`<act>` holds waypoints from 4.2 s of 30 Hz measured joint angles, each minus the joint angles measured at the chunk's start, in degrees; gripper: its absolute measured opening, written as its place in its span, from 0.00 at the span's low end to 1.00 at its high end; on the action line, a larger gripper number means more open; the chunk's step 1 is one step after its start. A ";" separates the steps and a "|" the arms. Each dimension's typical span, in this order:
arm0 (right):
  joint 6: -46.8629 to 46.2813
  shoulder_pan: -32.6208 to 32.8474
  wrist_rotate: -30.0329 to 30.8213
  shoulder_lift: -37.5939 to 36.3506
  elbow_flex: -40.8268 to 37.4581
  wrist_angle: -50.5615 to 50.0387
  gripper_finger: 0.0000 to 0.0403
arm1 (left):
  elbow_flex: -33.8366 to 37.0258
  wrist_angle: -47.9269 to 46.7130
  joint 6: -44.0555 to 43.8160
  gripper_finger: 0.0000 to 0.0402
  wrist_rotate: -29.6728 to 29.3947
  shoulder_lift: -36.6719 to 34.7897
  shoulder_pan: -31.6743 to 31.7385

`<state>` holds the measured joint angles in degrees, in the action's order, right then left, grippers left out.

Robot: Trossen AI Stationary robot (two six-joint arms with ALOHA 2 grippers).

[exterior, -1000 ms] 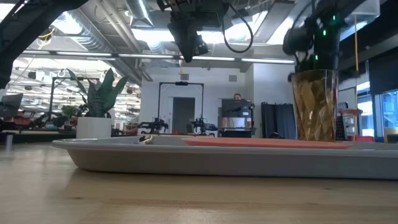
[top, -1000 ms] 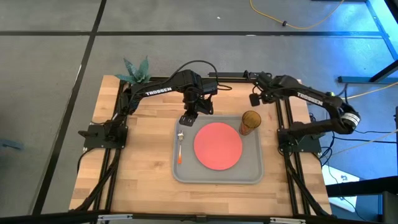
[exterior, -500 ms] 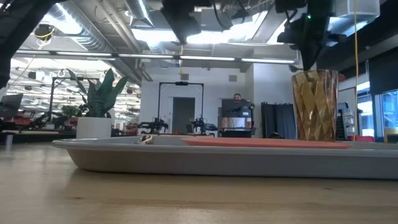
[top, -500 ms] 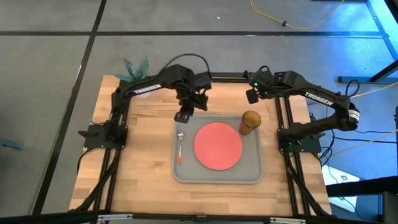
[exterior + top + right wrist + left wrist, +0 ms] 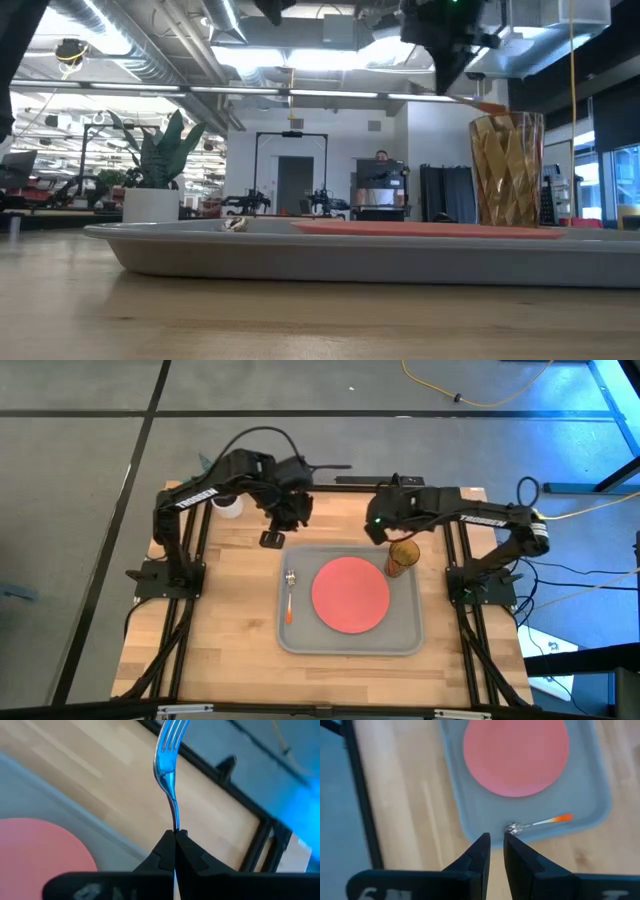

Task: Pick and place plate/cup/fork/spoon on tray
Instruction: Put the fork in between the spoon and plate on the serving tray

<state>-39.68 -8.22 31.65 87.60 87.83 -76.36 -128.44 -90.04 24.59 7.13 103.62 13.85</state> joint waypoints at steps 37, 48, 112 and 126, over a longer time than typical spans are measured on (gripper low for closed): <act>5.24 18.82 1.94 25.52 15.22 1.36 0.00 | 9.40 0.12 16.83 0.12 7.65 -3.99 1.47; 8.58 23.13 4.74 25.17 15.20 1.46 0.00 | 24.03 17.71 27.63 0.12 11.94 -3.96 5.90; 7.21 23.41 4.71 25.15 15.15 3.40 0.00 | 26.07 27.27 38.57 0.03 18.89 -0.55 -0.25; 7.64 23.43 4.93 25.13 15.15 3.42 0.00 | 26.07 26.41 38.07 0.00 9.41 -0.42 -0.84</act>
<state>-32.04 15.21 36.58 112.73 102.98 -72.95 -102.37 -63.63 62.66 16.54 103.20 13.00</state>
